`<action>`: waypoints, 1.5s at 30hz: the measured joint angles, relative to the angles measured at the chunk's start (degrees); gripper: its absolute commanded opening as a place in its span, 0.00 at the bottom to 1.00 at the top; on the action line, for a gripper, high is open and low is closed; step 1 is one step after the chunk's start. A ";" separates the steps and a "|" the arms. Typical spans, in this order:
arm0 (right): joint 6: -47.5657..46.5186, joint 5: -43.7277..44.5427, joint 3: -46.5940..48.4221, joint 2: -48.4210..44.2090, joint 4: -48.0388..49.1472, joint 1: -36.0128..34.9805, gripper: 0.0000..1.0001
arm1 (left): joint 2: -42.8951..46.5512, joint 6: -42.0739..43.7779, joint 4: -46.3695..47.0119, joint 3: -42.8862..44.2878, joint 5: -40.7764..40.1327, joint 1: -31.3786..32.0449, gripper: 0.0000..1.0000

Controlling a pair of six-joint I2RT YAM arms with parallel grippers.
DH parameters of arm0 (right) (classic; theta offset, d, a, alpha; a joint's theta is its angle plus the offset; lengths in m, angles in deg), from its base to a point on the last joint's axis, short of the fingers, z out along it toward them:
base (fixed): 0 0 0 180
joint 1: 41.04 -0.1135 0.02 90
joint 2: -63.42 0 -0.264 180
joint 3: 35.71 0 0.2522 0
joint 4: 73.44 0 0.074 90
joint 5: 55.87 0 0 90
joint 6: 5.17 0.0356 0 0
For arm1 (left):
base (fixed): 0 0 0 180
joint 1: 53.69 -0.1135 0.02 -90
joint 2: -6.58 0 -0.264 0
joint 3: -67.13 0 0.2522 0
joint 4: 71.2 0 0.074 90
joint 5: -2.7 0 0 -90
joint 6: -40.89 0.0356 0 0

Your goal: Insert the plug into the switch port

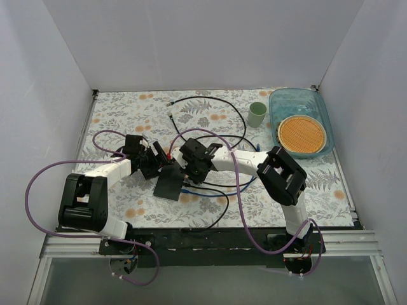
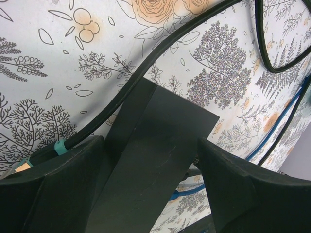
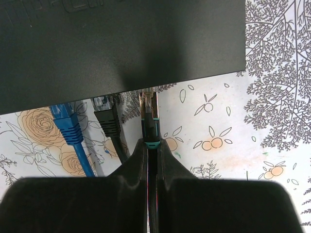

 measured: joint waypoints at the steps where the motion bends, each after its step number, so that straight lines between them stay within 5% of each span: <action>1: 0.02 0.11 0.11 0.04 -0.11 -0.07 0.01 | 0.02 -0.02 0.02 -0.04 0.00 0.00 0.77; 45: 4.63 -0.02 -7.96 -4.26 9.55 -0.74 0.01 | 2.14 -1.07 3.23 -2.62 -2.03 2.60 0.70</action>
